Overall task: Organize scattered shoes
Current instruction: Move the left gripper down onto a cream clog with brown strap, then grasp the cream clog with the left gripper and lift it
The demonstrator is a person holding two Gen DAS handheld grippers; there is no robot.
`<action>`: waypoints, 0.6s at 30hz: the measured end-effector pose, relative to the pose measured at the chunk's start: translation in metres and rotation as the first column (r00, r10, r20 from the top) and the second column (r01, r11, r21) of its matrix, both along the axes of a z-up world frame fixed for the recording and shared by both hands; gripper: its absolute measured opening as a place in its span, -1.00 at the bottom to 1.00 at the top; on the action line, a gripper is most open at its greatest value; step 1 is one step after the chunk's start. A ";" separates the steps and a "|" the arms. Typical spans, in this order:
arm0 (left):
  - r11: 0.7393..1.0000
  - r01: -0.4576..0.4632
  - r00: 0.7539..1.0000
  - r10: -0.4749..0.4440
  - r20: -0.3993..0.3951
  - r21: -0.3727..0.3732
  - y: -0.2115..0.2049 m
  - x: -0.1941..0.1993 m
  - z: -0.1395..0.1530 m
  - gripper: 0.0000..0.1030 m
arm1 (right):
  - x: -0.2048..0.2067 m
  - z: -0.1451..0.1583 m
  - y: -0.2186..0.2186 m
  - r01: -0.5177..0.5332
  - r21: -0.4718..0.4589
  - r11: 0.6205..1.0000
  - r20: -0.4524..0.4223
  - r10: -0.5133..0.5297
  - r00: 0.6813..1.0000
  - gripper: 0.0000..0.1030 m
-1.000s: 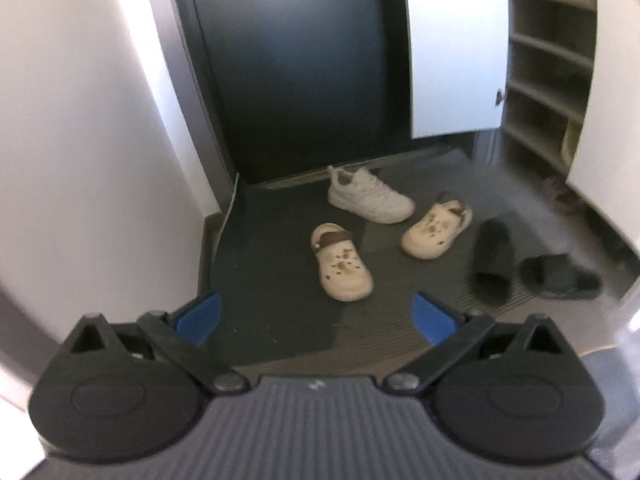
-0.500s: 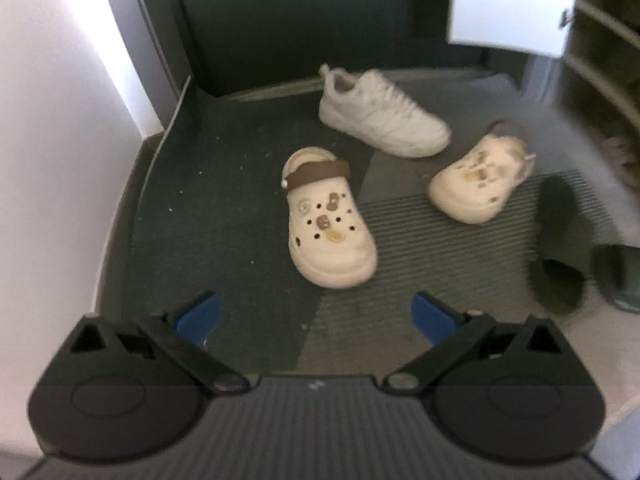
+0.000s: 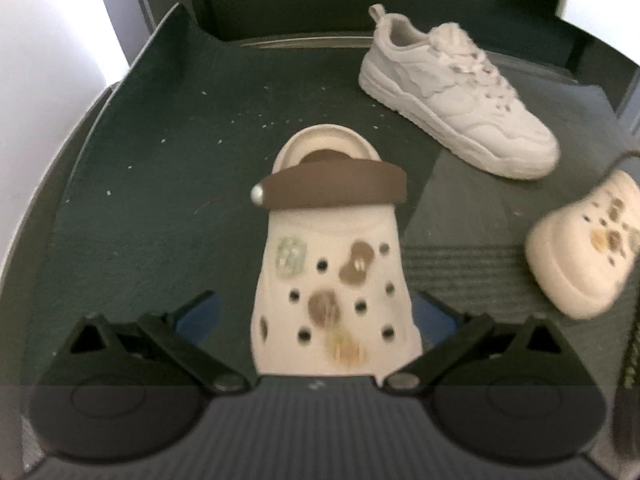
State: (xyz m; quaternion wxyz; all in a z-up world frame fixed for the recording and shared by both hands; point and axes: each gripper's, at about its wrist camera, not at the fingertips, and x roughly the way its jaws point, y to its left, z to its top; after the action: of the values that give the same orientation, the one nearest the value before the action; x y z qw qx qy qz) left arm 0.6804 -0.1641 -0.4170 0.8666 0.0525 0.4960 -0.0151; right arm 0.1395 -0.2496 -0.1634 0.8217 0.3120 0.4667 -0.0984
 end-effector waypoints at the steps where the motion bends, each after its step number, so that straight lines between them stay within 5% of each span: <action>1: 1.000 -0.012 1.000 0.012 0.001 -0.004 0.000 0.005 -0.003 1.00 | 0.001 -0.001 0.000 0.003 0.001 1.000 -0.004 -0.003 1.000 0.68; 6: 1.000 -0.019 0.999 0.018 -0.036 -0.022 -0.003 0.026 -0.024 0.87 | 0.013 -0.007 0.000 -0.016 0.017 1.000 -0.009 0.016 1.000 0.69; 11: 0.999 -0.012 1.000 0.012 0.007 0.033 -0.019 0.015 -0.019 0.80 | 0.009 -0.002 -0.002 -0.014 0.024 1.000 0.019 0.014 1.000 0.68; 18: 1.000 -0.005 1.000 0.005 -0.022 -0.006 -0.034 -0.015 0.005 0.72 | -0.016 0.015 -0.007 0.046 0.032 0.998 0.080 -0.048 0.996 0.69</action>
State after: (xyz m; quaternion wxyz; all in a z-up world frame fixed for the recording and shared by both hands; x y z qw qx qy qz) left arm 0.6657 -0.1982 -0.4124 0.8614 0.0484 0.5053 -0.0149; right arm 0.1240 -0.2562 -0.1481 0.8324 0.3392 0.4271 -0.0979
